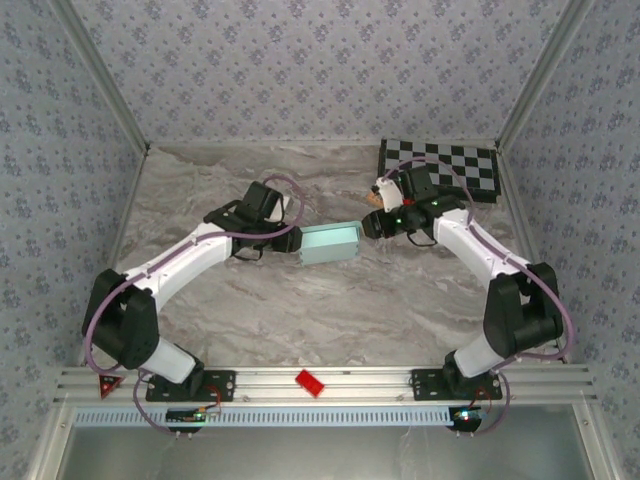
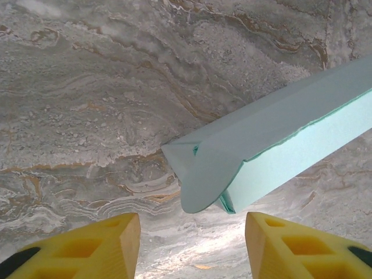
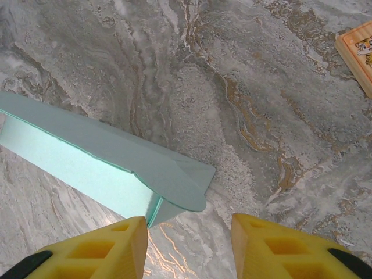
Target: Fold the paper box
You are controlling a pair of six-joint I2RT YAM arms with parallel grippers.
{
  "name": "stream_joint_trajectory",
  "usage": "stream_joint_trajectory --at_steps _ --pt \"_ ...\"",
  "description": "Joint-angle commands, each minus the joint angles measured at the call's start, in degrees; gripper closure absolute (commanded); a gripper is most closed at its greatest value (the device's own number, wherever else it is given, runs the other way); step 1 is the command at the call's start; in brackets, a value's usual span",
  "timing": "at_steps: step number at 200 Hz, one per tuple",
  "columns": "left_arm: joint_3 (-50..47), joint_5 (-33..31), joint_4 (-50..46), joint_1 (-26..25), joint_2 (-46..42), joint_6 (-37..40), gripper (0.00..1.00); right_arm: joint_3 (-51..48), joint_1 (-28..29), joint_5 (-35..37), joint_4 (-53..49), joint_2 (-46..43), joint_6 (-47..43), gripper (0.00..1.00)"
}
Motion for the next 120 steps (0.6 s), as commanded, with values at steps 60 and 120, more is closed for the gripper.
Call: stream_joint_trajectory --at_steps 60,120 --pt "3.14 2.33 2.27 0.32 0.78 -0.18 0.59 5.3 1.42 -1.75 -1.73 4.35 -1.64 0.58" --pt "3.64 3.04 2.22 0.45 1.8 -0.58 0.63 5.34 1.85 -1.15 -1.87 4.85 -1.21 0.63"
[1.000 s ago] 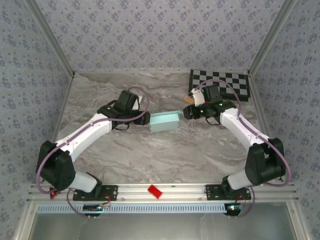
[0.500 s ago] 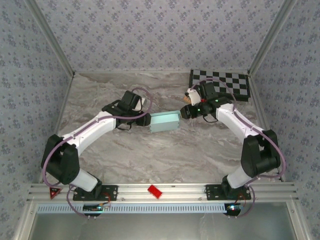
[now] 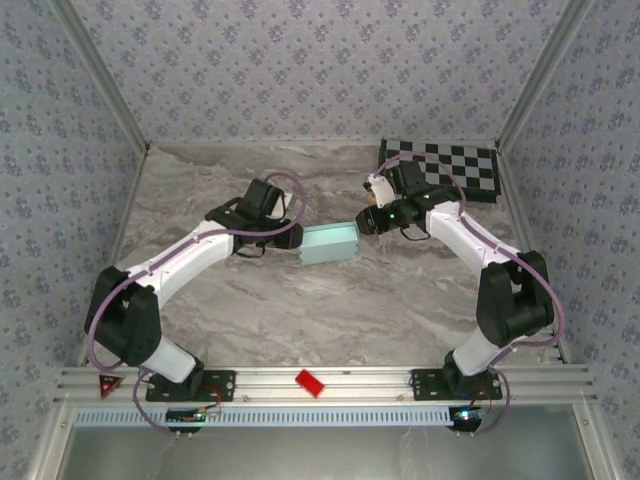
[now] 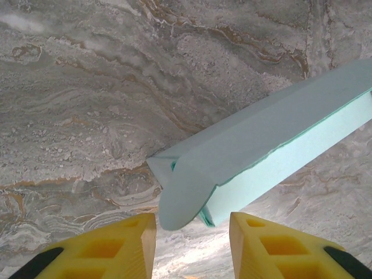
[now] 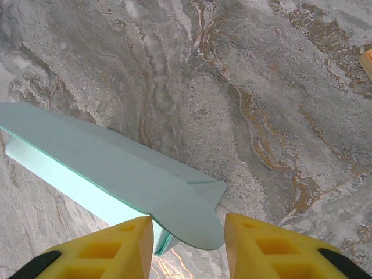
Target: Fold the paper box
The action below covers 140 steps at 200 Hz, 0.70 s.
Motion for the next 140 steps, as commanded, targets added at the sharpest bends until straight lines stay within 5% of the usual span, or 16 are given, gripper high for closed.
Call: stream_joint_trajectory --at_steps 1,140 --pt "2.39 1.14 0.54 0.32 0.73 -0.59 0.63 1.5 0.41 -0.38 -1.39 0.86 -0.77 0.63" --pt "0.32 0.34 0.91 0.41 -1.34 1.13 0.57 -1.0 0.63 0.01 0.34 -2.31 -1.9 0.51"
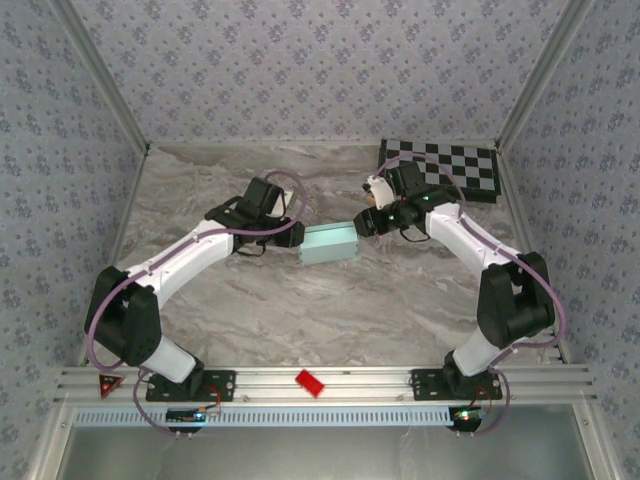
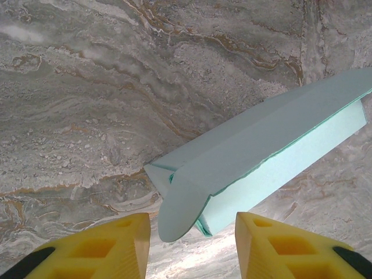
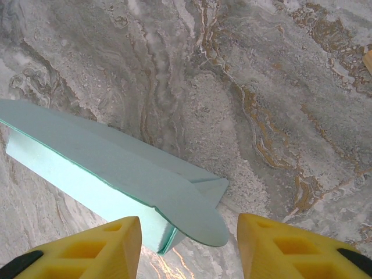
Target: Fold the paper box
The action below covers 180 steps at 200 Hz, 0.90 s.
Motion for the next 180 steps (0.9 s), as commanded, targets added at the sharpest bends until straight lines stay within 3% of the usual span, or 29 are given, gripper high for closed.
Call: stream_joint_trajectory --at_steps 1,180 --pt "0.02 0.33 0.43 0.42 -1.36 0.9 0.57 -0.26 0.33 -0.18 -0.19 -1.68 -1.55 0.51" --pt "-1.48 1.01 1.52 0.37 0.79 1.35 0.6 -0.18 0.56 -0.37 -0.36 2.48 -1.96 0.51"
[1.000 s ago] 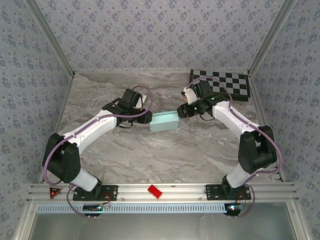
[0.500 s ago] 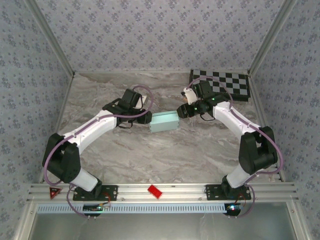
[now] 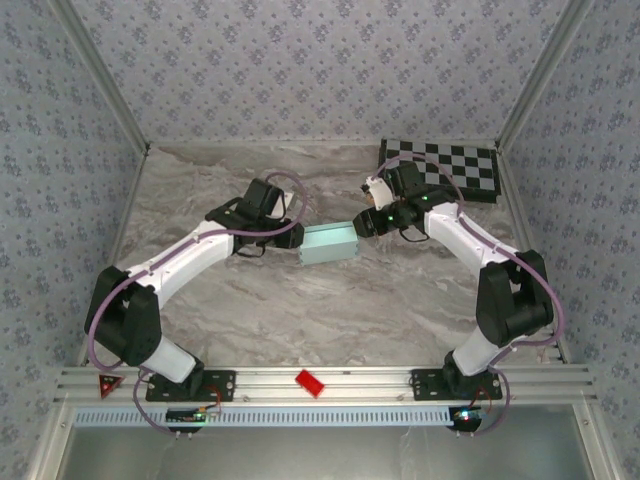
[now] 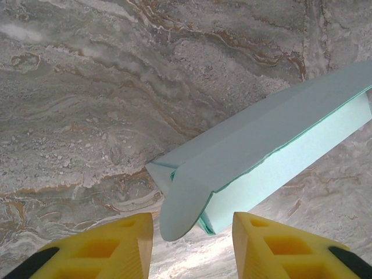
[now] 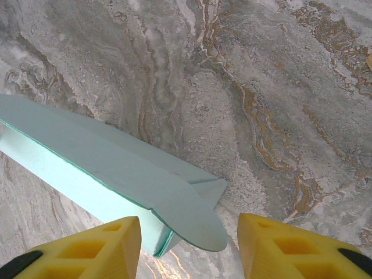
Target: Fold the paper box
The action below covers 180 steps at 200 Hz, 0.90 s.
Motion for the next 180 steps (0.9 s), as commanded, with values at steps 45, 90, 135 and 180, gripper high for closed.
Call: stream_joint_trajectory --at_steps 45,90,135,180 --pt "-0.34 1.98 2.19 0.42 1.61 0.21 0.64 0.09 0.58 -0.78 -0.31 2.16 -0.6 0.54" --pt "0.39 2.25 2.29 0.35 2.07 0.34 0.7 0.01 0.91 -0.79 -0.42 1.58 -0.31 0.59" --pt "0.61 2.28 2.23 0.41 2.1 0.43 0.72 -0.08 1.6 1.02 -0.81 0.88 0.1 0.61" --pt "0.91 1.76 1.77 0.38 1.99 0.34 0.71 -0.25 2.64 4.68 -1.35 0.15 0.39 0.61"
